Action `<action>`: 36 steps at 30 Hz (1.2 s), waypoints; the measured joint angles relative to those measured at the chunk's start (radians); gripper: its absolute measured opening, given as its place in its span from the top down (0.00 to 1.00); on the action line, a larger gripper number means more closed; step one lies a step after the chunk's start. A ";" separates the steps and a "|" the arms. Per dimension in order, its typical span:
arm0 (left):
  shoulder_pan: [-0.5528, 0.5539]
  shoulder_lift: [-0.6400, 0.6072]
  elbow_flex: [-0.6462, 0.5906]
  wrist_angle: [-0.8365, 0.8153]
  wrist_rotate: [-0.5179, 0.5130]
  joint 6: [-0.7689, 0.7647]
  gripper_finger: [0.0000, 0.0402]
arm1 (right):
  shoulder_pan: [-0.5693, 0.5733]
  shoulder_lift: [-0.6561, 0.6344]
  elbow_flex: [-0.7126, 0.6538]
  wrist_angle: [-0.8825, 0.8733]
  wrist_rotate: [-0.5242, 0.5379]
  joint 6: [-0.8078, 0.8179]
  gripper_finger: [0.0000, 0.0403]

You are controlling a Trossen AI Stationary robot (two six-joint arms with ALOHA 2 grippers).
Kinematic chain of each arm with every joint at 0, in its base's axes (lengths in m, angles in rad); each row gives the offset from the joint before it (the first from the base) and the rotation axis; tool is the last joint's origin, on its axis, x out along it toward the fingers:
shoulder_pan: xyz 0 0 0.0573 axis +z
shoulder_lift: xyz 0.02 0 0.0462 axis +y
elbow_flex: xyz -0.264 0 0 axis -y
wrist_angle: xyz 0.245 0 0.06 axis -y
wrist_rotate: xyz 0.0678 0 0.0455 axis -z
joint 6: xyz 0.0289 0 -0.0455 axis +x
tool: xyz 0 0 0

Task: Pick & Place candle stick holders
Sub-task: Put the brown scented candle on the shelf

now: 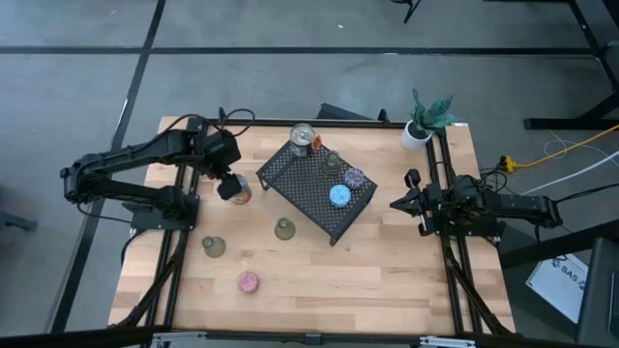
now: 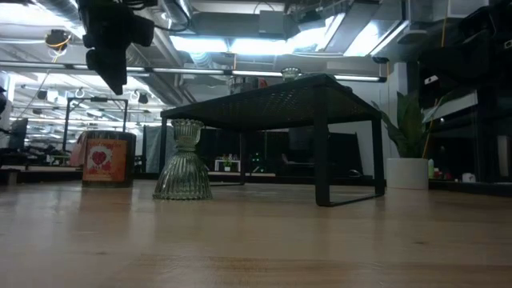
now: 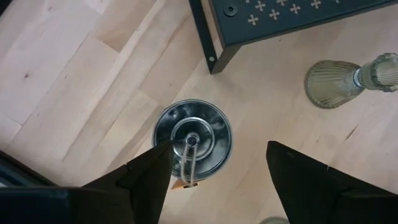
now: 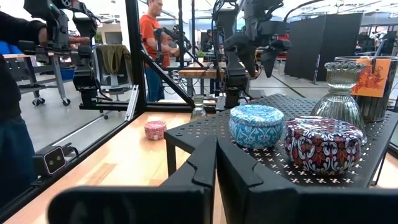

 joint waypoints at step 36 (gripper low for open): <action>0.000 0.186 -0.001 -0.048 -0.041 0.042 0.00 | 0.000 0.000 0.000 0.000 0.000 0.000 0.96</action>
